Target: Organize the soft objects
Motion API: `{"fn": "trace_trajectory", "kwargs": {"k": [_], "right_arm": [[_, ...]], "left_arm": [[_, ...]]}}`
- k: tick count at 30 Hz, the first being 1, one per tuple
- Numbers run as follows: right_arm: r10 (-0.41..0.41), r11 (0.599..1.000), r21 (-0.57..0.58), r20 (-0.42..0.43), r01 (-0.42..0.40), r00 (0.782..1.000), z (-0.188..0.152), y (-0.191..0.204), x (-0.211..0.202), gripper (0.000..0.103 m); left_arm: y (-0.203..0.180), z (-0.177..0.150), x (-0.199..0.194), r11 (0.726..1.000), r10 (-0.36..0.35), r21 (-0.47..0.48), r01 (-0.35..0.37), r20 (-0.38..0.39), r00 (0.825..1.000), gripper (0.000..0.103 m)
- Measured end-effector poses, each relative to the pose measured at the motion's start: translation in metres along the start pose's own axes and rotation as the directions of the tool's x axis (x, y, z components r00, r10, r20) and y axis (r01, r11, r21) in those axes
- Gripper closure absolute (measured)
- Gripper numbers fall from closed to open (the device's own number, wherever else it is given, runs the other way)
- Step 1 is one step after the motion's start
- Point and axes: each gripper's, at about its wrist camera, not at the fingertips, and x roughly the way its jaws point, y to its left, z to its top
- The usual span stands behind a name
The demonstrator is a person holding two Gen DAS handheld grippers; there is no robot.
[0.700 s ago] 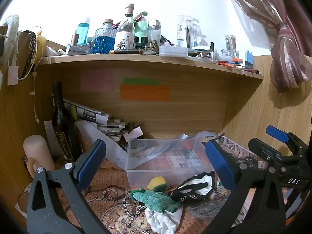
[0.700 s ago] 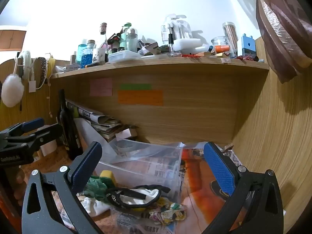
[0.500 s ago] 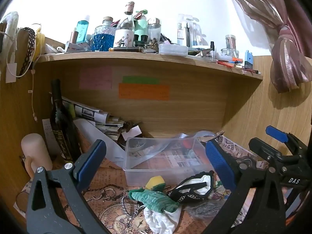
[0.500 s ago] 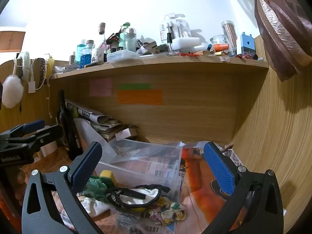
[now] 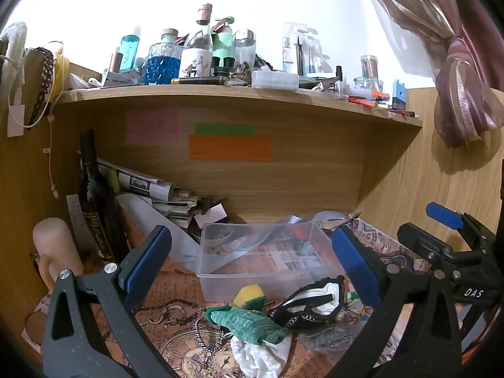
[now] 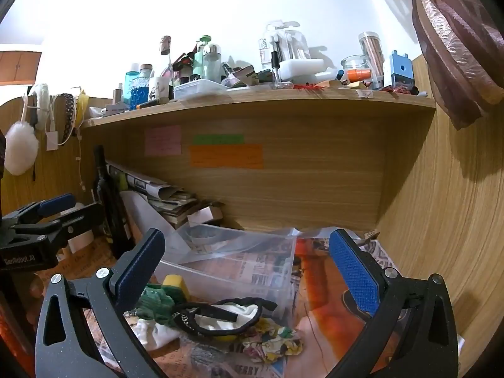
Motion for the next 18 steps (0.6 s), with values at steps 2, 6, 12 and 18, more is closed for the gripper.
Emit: {"fn": "trace_trajectory", "kwargs": {"k": [2,6,12,18], "right_arm": [[-0.001,1.0,0.001,0.002,0.001,1.0,-0.0003,-0.0002,-0.0005,0.0],[0.001,1.0,0.002,0.001,-0.001,1.0,-0.0001,0.0003,-0.0001,0.0],[0.01,1.0,-0.004,0.002,-0.01,1.0,-0.0025,0.0041,-0.0008,0.0],[0.014,1.0,-0.01,0.002,-0.014,1.0,-0.0017,0.006,-0.0012,0.0]], "left_arm": [[-0.0002,0.0005,-0.0003,1.0,0.0,0.002,0.0,0.001,1.0,0.0],[-0.0008,0.0015,-0.0008,1.0,0.001,0.007,-0.001,0.001,1.0,0.0],[-0.0006,0.0013,-0.0008,1.0,0.004,0.007,-0.004,0.002,1.0,0.0],[0.0003,0.0005,-0.0021,1.0,0.002,0.002,-0.002,0.005,1.0,0.0]]}}
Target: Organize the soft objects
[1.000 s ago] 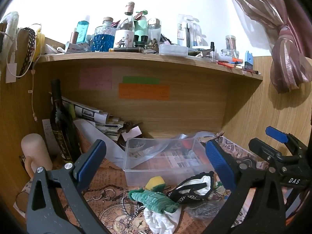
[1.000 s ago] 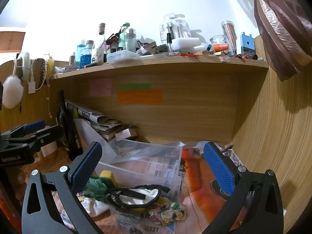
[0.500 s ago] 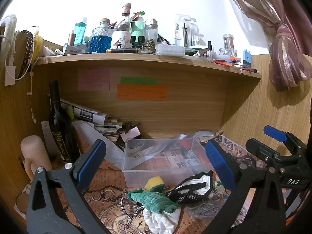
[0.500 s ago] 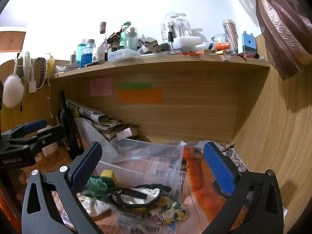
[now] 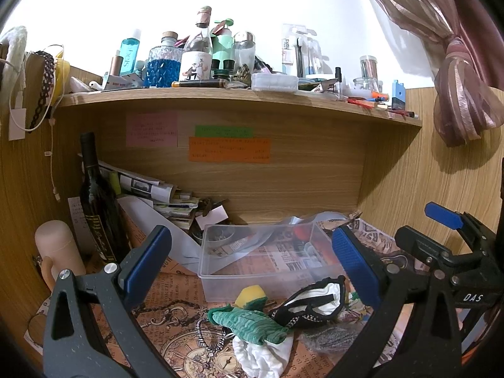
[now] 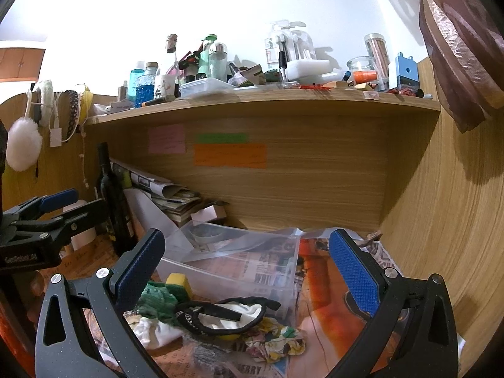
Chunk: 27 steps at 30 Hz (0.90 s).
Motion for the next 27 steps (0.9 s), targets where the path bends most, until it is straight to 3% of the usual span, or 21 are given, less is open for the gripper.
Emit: {"fn": "trace_trajectory", "kwargs": {"k": [27], "right_arm": [[0.002,1.0,0.007,0.002,-0.002,1.0,0.0036,-0.0013,-0.0018,0.0]], "left_arm": [[-0.0002,0.0003,-0.0012,1.0,0.002,0.005,-0.002,0.002,1.0,0.0]]}}
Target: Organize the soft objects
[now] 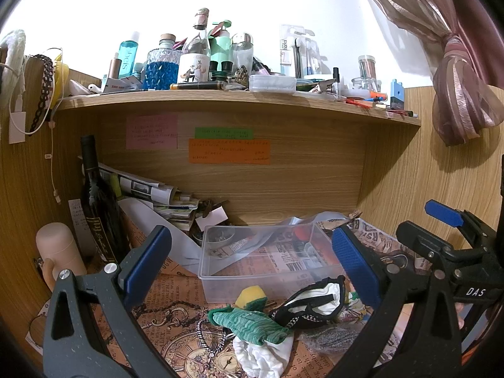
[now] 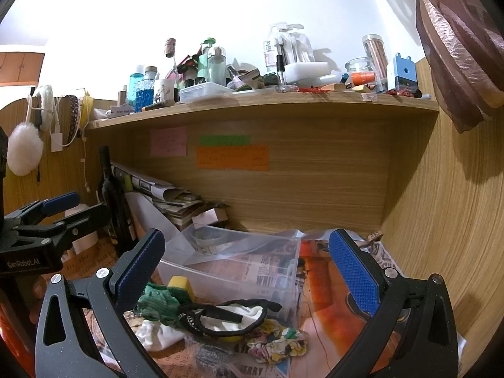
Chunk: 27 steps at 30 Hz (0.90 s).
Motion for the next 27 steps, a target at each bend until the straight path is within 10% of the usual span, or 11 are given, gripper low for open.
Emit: {"fn": "trace_trajectory", "kwargs": {"k": [27], "right_arm": [[-0.012,1.0,-0.002,-0.029,0.012,1.0,-0.007,-0.004,0.008,0.0]], "left_arm": [[0.006,-0.013,0.019,0.999,-0.029,-0.017,0.028,-0.108,0.994,0.0]]}}
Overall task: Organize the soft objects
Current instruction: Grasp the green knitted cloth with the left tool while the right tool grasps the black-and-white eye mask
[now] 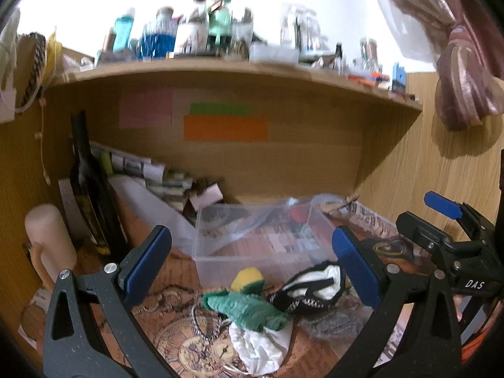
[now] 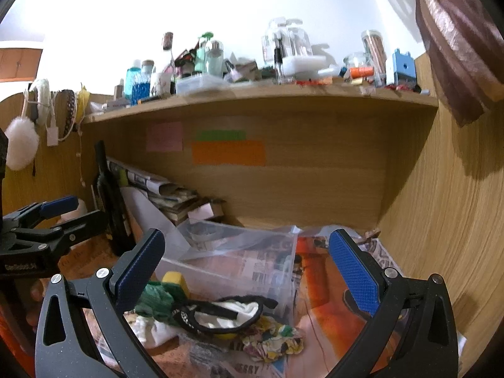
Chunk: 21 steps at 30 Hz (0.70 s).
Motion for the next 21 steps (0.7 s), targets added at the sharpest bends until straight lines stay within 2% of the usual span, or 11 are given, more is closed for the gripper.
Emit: {"fn": "trace_trajectory", "kwargs": {"k": [4,11,17,21], "right_arm": [[0.005,1.0,0.01,-0.065,-0.004,0.998,-0.013,-0.005,0.012,0.0],[0.044,0.998,0.05,-0.195,-0.035,0.98,-0.043,-0.013,0.034,0.0],[0.092,0.994,0.083,-0.29,-0.071,0.953,-0.065,-0.014,0.052,0.002],[0.135,0.989,0.11,-0.35,-0.103,0.927,-0.075,-0.014,0.068,0.011]], "left_arm": [[0.007,-0.016,0.019,1.0,-0.004,-0.015,0.003,-0.084,0.996,0.0],[0.014,-0.051,0.053,1.0,-0.012,-0.023,0.007,-0.233,0.972,0.0],[0.018,-0.075,0.079,0.997,-0.037,-0.072,0.015,-0.326,0.945,0.0],[0.02,-0.082,0.088,0.995,-0.026,-0.097,-0.007,-0.332,0.943,0.0]]}}
